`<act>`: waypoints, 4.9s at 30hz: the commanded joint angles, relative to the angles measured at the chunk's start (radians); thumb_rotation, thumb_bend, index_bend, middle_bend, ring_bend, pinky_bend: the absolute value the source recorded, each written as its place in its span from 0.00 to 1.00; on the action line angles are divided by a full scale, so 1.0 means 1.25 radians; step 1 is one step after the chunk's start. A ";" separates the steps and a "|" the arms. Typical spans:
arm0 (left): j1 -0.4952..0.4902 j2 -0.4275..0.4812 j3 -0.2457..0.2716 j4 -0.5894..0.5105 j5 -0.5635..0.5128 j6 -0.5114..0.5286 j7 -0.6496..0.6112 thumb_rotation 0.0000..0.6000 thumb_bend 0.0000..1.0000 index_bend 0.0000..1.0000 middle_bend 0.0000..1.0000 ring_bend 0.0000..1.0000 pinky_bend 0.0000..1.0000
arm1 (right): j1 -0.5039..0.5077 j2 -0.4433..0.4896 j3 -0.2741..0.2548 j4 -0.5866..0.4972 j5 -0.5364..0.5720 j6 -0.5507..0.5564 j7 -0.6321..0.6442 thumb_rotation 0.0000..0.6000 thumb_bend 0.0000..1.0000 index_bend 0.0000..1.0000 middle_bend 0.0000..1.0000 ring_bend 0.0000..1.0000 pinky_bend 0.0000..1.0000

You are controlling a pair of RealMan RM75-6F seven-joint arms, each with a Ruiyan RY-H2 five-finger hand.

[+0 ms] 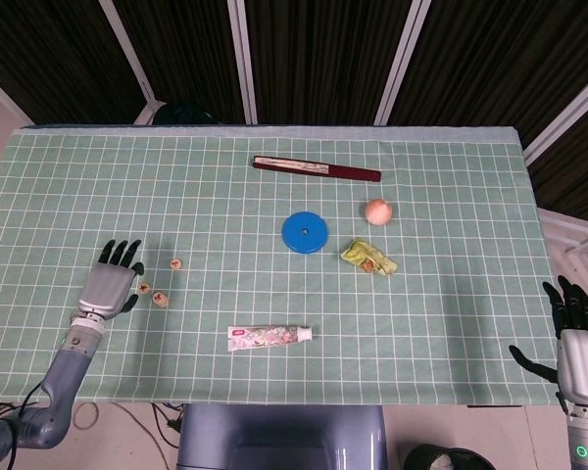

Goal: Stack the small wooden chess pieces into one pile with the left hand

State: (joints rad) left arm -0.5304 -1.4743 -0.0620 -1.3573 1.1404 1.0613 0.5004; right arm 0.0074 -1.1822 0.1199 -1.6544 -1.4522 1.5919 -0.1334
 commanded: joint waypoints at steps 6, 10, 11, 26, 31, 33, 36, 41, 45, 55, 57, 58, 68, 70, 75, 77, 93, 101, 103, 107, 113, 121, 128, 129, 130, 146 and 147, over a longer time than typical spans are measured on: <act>-0.016 -0.031 -0.010 0.046 -0.019 -0.033 0.001 1.00 0.28 0.40 0.00 0.00 0.00 | -0.001 0.001 0.001 0.000 0.002 0.000 0.000 1.00 0.23 0.08 0.01 0.00 0.00; -0.018 -0.041 -0.010 0.057 -0.024 -0.037 0.006 1.00 0.28 0.40 0.00 0.00 0.00 | -0.001 0.001 0.001 0.000 0.003 0.000 0.001 1.00 0.23 0.08 0.01 0.00 0.00; -0.019 -0.043 -0.010 0.060 -0.025 -0.038 0.007 1.00 0.28 0.40 0.00 0.00 0.00 | -0.001 0.001 0.001 0.000 0.003 0.000 0.001 1.00 0.23 0.08 0.01 0.00 0.00; -0.023 -0.063 -0.005 0.080 -0.028 -0.046 0.027 1.00 0.29 0.44 0.00 0.00 0.00 | -0.001 0.001 0.002 -0.001 0.006 -0.001 -0.001 1.00 0.23 0.08 0.01 0.00 0.00; -0.022 -0.066 -0.003 0.084 -0.032 -0.047 0.036 1.00 0.30 0.46 0.00 0.00 0.00 | -0.001 0.001 0.002 -0.002 0.007 -0.001 -0.001 1.00 0.23 0.08 0.01 0.00 0.00; -0.021 -0.067 -0.003 0.085 -0.033 -0.047 0.038 1.00 0.31 0.47 0.00 0.00 0.00 | -0.001 0.001 0.003 -0.002 0.008 -0.001 -0.001 1.00 0.23 0.08 0.01 0.00 0.00; -0.022 -0.068 -0.002 0.086 -0.034 -0.047 0.044 1.00 0.31 0.47 0.00 0.00 0.00 | -0.001 0.000 0.003 -0.002 0.009 0.000 -0.001 1.00 0.23 0.08 0.01 0.00 0.00; -0.023 -0.071 -0.004 0.086 -0.037 -0.046 0.051 1.00 0.31 0.47 0.00 0.00 0.00 | -0.001 0.000 0.003 -0.002 0.009 0.000 -0.002 1.00 0.23 0.08 0.01 0.00 0.00; -0.022 -0.073 -0.004 0.089 -0.040 -0.046 0.055 1.00 0.31 0.46 0.00 0.00 0.00 | -0.001 0.000 0.003 -0.002 0.009 -0.001 -0.002 1.00 0.23 0.08 0.01 0.00 0.00; -0.024 -0.077 -0.004 0.089 -0.046 -0.047 0.068 1.00 0.31 0.47 0.00 0.00 0.00 | -0.001 0.001 0.003 -0.003 0.010 -0.002 -0.002 1.00 0.23 0.08 0.01 0.00 0.00; -0.023 -0.076 -0.004 0.086 -0.045 -0.045 0.069 1.00 0.31 0.49 0.00 0.00 0.00 | -0.001 0.001 0.004 -0.004 0.011 -0.002 -0.001 1.00 0.23 0.08 0.01 0.00 0.00; -0.023 -0.075 -0.004 0.085 -0.045 -0.045 0.069 1.00 0.32 0.49 0.00 0.00 0.00 | -0.001 0.001 0.004 -0.004 0.010 -0.002 -0.001 1.00 0.23 0.08 0.01 0.00 0.00; -0.019 -0.053 -0.012 0.059 -0.039 -0.029 0.056 1.00 0.32 0.49 0.00 0.00 0.00 | -0.001 0.001 0.003 -0.003 0.008 -0.002 0.000 1.00 0.23 0.08 0.01 0.00 0.00; -0.018 -0.045 -0.014 0.046 -0.032 -0.023 0.050 1.00 0.32 0.48 0.00 0.00 0.00 | -0.001 0.000 0.002 -0.003 0.008 -0.002 0.000 1.00 0.23 0.08 0.01 0.00 0.00; -0.020 -0.027 -0.017 0.009 -0.018 -0.016 0.041 1.00 0.32 0.48 0.00 0.00 0.00 | -0.001 0.000 0.003 -0.003 0.008 -0.002 -0.001 1.00 0.23 0.08 0.01 0.00 0.00; -0.021 -0.022 -0.016 -0.003 -0.012 -0.014 0.039 1.00 0.32 0.48 0.00 0.00 0.00 | -0.001 0.000 0.003 -0.003 0.009 -0.002 -0.001 1.00 0.23 0.08 0.01 0.00 0.00; -0.016 0.003 0.005 -0.085 0.015 0.001 0.055 1.00 0.32 0.47 0.00 0.00 0.00 | -0.002 0.001 0.004 -0.003 0.009 0.000 0.000 1.00 0.23 0.08 0.01 0.00 0.00; -0.014 -0.005 0.011 -0.080 0.009 0.002 0.066 1.00 0.32 0.46 0.00 0.00 0.00 | -0.002 0.001 0.004 -0.003 0.009 0.000 0.001 1.00 0.23 0.08 0.01 0.00 0.00; -0.014 -0.007 0.012 -0.078 0.012 0.002 0.066 1.00 0.32 0.46 0.00 0.00 0.00 | -0.001 0.001 0.004 -0.003 0.009 0.000 0.001 1.00 0.23 0.08 0.01 0.00 0.00; -0.015 -0.014 0.016 -0.070 0.013 0.000 0.070 1.00 0.32 0.45 0.00 0.00 0.00 | -0.001 0.000 0.003 -0.002 0.009 -0.001 0.000 1.00 0.23 0.08 0.01 0.00 0.00; -0.015 -0.022 0.017 -0.066 0.016 0.002 0.074 1.00 0.32 0.45 0.00 0.00 0.00 | -0.001 0.001 0.004 -0.002 0.010 -0.001 0.001 1.00 0.23 0.08 0.01 0.00 0.00; -0.014 -0.020 0.019 -0.069 0.019 0.006 0.076 1.00 0.32 0.44 0.00 0.00 0.00 | -0.001 0.001 0.003 -0.002 0.007 0.000 -0.001 1.00 0.23 0.08 0.01 0.00 0.00; -0.012 -0.018 0.019 -0.069 0.018 0.008 0.078 1.00 0.32 0.42 0.00 0.00 0.00 | -0.001 0.000 0.003 -0.002 0.008 -0.001 -0.003 1.00 0.23 0.08 0.01 0.00 0.00; -0.012 -0.018 0.019 -0.069 0.018 0.009 0.080 1.00 0.32 0.41 0.00 0.00 0.00 | -0.001 -0.001 0.003 -0.002 0.008 -0.001 -0.003 1.00 0.23 0.08 0.01 0.00 0.00; -0.012 -0.017 0.019 -0.072 0.019 0.010 0.081 1.00 0.32 0.40 0.00 0.00 0.00 | -0.001 -0.001 0.004 -0.001 0.007 0.000 -0.004 1.00 0.23 0.08 0.01 0.00 0.00; -0.040 0.055 -0.028 -0.187 -0.008 0.017 0.125 1.00 0.25 0.37 0.00 0.00 0.00 | -0.002 -0.004 0.006 0.001 0.006 0.007 -0.004 1.00 0.23 0.08 0.01 0.00 0.00; -0.048 0.065 -0.037 -0.197 -0.024 0.005 0.126 1.00 0.25 0.37 0.00 0.00 0.00 | -0.002 -0.004 0.007 0.002 0.007 0.007 -0.005 1.00 0.23 0.08 0.01 0.00 0.00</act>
State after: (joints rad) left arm -0.5766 -1.4096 -0.0929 -1.5867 1.1312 1.0837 0.6534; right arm 0.0051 -1.1873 0.1281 -1.6524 -1.4436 1.6005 -0.1399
